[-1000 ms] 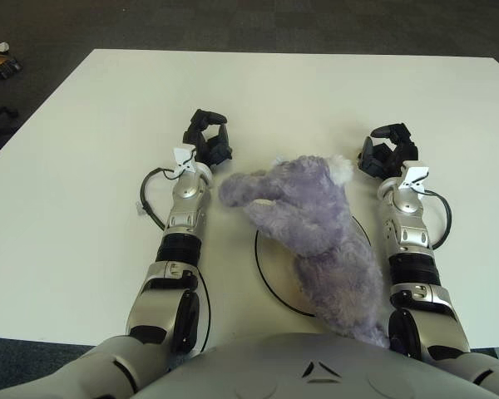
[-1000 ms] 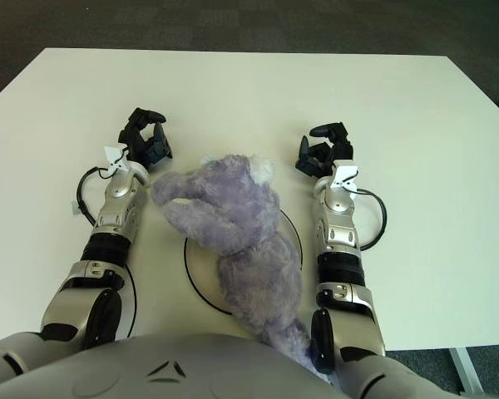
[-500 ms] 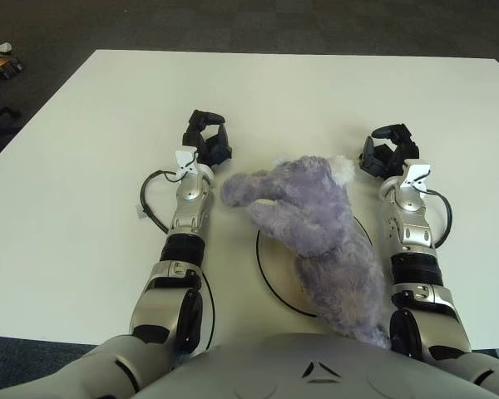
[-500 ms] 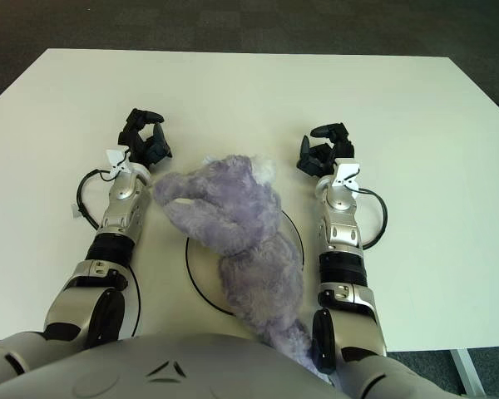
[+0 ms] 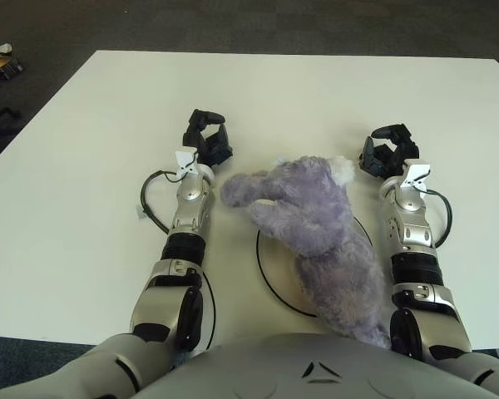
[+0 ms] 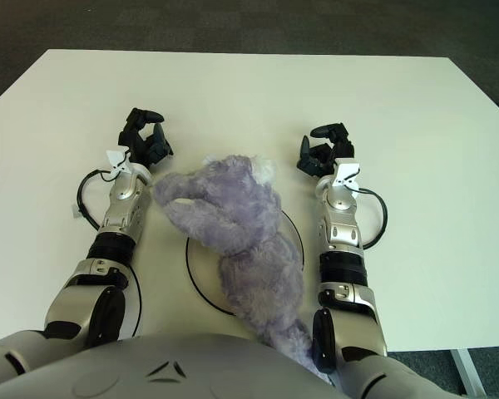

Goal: Put the doll into the plate.

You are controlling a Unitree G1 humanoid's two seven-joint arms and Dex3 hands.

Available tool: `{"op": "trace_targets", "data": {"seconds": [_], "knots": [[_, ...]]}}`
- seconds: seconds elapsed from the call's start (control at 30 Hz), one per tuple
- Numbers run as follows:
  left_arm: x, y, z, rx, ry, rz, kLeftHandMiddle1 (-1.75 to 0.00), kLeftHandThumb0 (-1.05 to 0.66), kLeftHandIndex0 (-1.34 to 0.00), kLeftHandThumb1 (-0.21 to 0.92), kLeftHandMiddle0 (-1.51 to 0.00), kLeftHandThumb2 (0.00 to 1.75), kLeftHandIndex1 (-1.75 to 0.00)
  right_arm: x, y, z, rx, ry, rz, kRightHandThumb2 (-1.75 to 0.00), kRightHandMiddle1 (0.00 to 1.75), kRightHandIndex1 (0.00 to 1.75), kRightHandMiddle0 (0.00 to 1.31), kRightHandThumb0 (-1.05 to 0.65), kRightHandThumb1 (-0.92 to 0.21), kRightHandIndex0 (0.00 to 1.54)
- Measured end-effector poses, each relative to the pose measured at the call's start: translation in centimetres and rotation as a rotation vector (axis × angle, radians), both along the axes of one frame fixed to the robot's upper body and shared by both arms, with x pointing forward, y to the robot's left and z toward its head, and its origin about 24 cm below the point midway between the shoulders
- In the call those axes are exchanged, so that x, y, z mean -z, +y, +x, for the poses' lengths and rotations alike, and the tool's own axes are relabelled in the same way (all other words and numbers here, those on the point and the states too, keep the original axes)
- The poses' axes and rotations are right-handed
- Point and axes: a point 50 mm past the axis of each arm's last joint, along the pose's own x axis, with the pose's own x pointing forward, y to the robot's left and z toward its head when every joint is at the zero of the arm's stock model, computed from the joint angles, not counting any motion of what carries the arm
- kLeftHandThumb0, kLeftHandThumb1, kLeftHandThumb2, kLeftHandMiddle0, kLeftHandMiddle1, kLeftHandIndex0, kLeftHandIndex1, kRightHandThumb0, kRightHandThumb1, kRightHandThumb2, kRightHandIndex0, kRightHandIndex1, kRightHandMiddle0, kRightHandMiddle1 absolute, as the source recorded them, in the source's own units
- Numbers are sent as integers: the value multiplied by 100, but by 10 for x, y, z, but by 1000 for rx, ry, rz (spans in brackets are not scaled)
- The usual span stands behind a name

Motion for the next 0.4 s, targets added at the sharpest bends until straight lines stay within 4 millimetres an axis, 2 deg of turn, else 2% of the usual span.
{"op": "trace_targets", "data": {"seconds": [0.4], "knots": [[0, 7, -7, -5, -19, -3, -175, -40, -39, 61, -108, 94, -175, 0, 0, 0, -12, -2, 12, -114, 175, 157, 37, -1, -43, 57]]}}
